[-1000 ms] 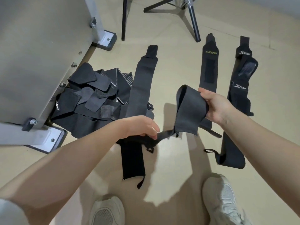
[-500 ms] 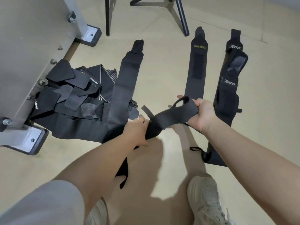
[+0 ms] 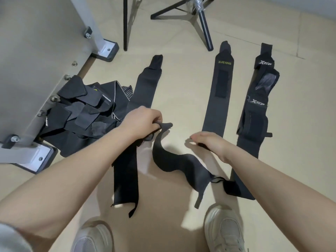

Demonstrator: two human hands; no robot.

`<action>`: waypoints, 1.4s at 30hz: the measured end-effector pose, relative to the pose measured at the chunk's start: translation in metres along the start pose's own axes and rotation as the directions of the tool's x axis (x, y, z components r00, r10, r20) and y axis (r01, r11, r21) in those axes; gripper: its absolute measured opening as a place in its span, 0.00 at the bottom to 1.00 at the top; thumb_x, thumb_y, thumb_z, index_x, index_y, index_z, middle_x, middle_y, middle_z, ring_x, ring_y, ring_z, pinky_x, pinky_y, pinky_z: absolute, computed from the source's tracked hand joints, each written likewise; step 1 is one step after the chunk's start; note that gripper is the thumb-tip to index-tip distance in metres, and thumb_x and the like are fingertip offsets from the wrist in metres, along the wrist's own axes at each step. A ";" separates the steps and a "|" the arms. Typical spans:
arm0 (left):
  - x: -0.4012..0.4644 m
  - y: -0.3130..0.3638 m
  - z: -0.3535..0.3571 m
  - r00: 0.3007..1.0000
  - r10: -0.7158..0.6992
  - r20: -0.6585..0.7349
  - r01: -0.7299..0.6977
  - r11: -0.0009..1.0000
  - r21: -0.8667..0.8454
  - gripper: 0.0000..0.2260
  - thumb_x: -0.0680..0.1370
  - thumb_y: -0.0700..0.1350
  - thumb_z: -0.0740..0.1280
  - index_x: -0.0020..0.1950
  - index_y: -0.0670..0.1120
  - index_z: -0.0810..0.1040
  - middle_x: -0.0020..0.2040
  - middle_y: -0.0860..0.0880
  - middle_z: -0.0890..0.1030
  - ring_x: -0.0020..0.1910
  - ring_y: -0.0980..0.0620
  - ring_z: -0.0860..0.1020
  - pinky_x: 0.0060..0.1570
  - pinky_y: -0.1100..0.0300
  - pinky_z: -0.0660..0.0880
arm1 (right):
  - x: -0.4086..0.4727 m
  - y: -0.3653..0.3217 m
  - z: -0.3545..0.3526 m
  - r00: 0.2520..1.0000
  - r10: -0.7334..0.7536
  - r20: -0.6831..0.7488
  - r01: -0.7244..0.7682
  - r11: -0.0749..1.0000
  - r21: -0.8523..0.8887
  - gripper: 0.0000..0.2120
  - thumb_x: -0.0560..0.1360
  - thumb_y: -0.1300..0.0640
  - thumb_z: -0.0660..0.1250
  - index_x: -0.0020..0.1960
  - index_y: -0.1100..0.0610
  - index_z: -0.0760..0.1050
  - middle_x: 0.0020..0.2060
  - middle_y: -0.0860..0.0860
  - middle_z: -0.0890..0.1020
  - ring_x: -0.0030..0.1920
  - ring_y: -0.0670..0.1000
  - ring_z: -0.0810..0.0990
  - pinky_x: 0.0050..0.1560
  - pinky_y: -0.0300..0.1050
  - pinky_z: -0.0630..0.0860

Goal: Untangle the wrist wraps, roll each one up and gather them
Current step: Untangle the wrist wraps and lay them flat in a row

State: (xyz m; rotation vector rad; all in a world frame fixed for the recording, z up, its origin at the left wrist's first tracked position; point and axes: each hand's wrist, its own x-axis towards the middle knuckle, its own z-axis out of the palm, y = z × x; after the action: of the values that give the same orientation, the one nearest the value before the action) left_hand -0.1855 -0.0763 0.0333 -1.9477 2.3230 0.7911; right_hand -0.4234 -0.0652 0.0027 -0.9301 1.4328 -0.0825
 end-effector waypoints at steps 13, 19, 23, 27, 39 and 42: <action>0.002 0.051 -0.014 0.861 0.395 -0.320 -0.353 0.917 0.183 0.06 0.64 0.43 0.67 0.35 0.44 0.72 0.29 0.48 0.74 0.24 0.46 0.71 0.30 0.61 0.67 | -0.021 -0.039 0.035 0.633 -0.720 -0.284 0.485 0.656 -0.579 0.11 0.72 0.56 0.66 0.53 0.54 0.74 0.57 0.47 0.68 0.38 0.50 0.73 0.40 0.47 0.73; -0.011 0.033 0.022 0.983 0.062 -0.173 -0.075 0.995 -0.068 0.08 0.74 0.43 0.66 0.53 0.46 0.74 0.43 0.54 0.71 0.43 0.51 0.71 0.39 0.58 0.63 | -0.017 -0.032 0.027 0.644 -0.701 -0.307 0.429 0.663 -0.613 0.04 0.74 0.60 0.62 0.49 0.57 0.70 0.48 0.49 0.75 0.44 0.52 0.73 0.41 0.48 0.69; -0.015 0.020 0.018 0.988 -0.014 -0.155 -0.017 0.981 -0.194 0.04 0.75 0.45 0.67 0.46 0.45 0.77 0.40 0.53 0.75 0.42 0.49 0.75 0.40 0.52 0.73 | -0.004 -0.019 0.016 0.579 -0.747 -0.327 0.203 0.521 -0.829 0.06 0.78 0.58 0.60 0.50 0.55 0.76 0.44 0.49 0.80 0.49 0.54 0.69 0.44 0.45 0.58; -0.015 0.026 0.009 0.976 0.092 -0.197 -0.106 0.993 -0.060 0.05 0.76 0.45 0.65 0.48 0.46 0.77 0.43 0.52 0.76 0.46 0.49 0.75 0.38 0.57 0.64 | 0.000 -0.018 0.021 0.489 -0.864 -0.121 0.278 0.286 -0.917 0.04 0.72 0.60 0.68 0.47 0.56 0.77 0.42 0.50 0.81 0.49 0.57 0.75 0.45 0.47 0.64; -0.023 -0.017 0.008 0.950 -0.168 -0.262 0.002 0.845 -0.534 0.07 0.73 0.39 0.71 0.41 0.50 0.76 0.37 0.56 0.78 0.38 0.63 0.76 0.44 0.72 0.70 | -0.008 -0.030 0.010 0.730 -0.633 -0.257 0.529 0.762 -0.374 0.12 0.77 0.60 0.64 0.59 0.50 0.73 0.41 0.46 0.76 0.40 0.50 0.76 0.47 0.48 0.74; -0.012 -0.010 0.012 0.992 -0.061 -0.106 -0.010 0.823 -0.568 0.17 0.72 0.41 0.72 0.59 0.50 0.74 0.56 0.52 0.78 0.55 0.60 0.75 0.57 0.64 0.70 | -0.014 -0.023 0.002 0.791 -0.572 -0.217 0.562 0.819 -0.112 0.22 0.78 0.63 0.61 0.66 0.43 0.70 0.52 0.42 0.77 0.53 0.43 0.76 0.58 0.44 0.73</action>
State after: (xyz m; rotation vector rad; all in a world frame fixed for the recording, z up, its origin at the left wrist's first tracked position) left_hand -0.1773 -0.0614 0.0236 -2.2774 2.2942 1.5590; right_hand -0.4134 -0.0720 0.0269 -1.4048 1.3288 -0.6402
